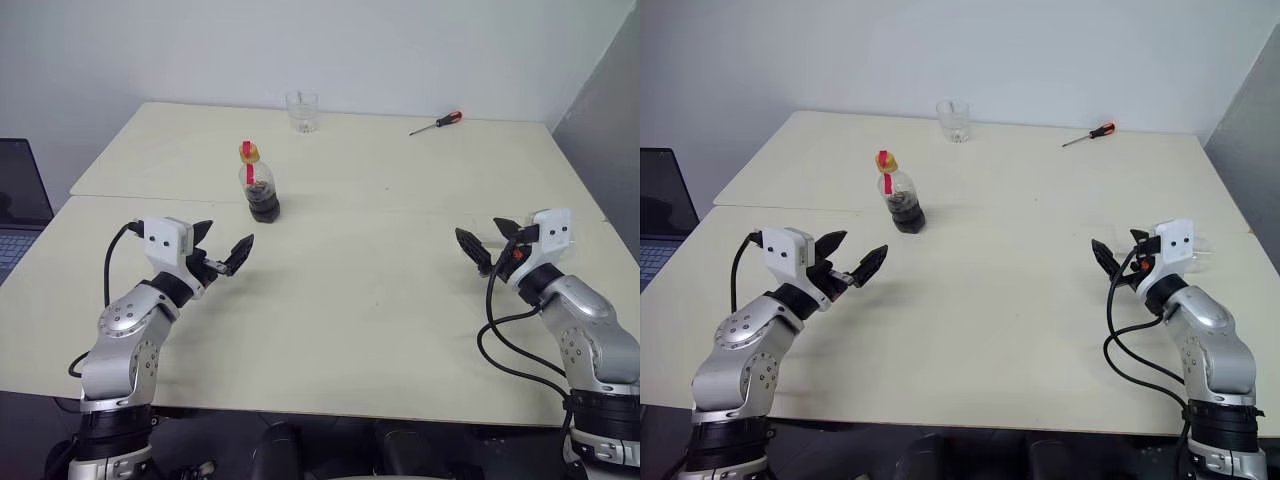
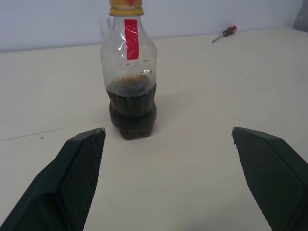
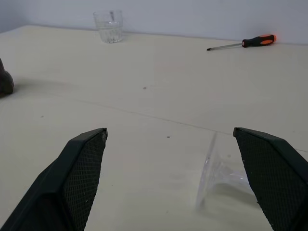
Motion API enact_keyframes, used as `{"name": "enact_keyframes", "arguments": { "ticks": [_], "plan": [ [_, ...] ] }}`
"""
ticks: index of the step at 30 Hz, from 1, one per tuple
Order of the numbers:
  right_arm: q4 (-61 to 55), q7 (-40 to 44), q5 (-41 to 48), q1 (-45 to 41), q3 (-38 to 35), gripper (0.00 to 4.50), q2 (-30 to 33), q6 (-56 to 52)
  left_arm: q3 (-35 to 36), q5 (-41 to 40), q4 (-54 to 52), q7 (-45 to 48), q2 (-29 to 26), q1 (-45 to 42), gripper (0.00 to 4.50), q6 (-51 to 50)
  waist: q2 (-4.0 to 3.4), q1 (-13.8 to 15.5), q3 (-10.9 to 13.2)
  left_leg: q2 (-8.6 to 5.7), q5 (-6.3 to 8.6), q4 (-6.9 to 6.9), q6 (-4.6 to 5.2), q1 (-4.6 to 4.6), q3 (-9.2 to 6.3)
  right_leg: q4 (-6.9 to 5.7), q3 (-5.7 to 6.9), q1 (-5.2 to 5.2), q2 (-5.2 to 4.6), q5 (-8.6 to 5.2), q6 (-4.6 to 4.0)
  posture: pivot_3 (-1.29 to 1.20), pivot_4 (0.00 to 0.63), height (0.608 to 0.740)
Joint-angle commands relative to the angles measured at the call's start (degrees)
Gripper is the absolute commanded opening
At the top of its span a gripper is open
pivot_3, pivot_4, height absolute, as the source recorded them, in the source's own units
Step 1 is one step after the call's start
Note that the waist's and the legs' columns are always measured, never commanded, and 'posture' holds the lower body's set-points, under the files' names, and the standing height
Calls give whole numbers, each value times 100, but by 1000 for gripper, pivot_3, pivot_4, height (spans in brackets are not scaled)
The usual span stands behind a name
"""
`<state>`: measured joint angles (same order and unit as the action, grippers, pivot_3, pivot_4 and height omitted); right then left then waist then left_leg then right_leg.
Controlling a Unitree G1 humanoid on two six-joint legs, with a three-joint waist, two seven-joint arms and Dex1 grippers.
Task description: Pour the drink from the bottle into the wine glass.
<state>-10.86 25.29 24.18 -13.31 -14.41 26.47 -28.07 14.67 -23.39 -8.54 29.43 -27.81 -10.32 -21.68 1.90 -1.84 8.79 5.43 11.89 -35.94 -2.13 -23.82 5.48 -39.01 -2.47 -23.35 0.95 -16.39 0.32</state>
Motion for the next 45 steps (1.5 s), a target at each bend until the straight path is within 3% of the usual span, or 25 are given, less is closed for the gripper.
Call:
{"name": "enact_keyframes", "arguments": {
  "ticks": [1,5,10,19,37,45],
  "plan": [
    [-233,115,152,-32,-32,4500,63,-47,134,-152,-262,-59,-53,-1,4476,-189,0,0,0,0,0,0,0,0,-1,0,1,0,0,0,0,0,150,740],
    [-280,656,476,-287,189,4500,231,-349,278,-161,-43,-201,36,-88,4476,-60,0,-4,0,0,0,0,0,0,-2,0,0,0,0,0,0,0,150,740],
    [-538,1313,626,-808,983,4500,310,-607,-113,533,891,-571,177,-826,4476,521,0,12,0,-3,-1,-5,2,0,-3,-4,11,1,8,4,-4,0,150,740],
    [-1088,1241,369,-1264,2068,4500,10,-917,-352,997,2967,-757,676,-2295,4476,1519,3,39,0,-6,-1,-10,2,-14,-13,4,10,2,25,11,-15,0,150,740],
    [-1212,1017,262,-1385,2213,4500,-255,-996,-543,1529,6471,-454,796,-4090,4476,3413,4,34,1,-7,-1,-9,2,-20,-6,0,24,-2,30,9,-12,0,150,740],
    [-1346,921,253,-1371,2151,4500,-247,-1090,-556,1764,7805,-478,849,-4631,4476,3696,4,26,0,-9,-1,-9,2,-19,0,1,29,-4,30,8,-11,0,150,740]
  ]
}}
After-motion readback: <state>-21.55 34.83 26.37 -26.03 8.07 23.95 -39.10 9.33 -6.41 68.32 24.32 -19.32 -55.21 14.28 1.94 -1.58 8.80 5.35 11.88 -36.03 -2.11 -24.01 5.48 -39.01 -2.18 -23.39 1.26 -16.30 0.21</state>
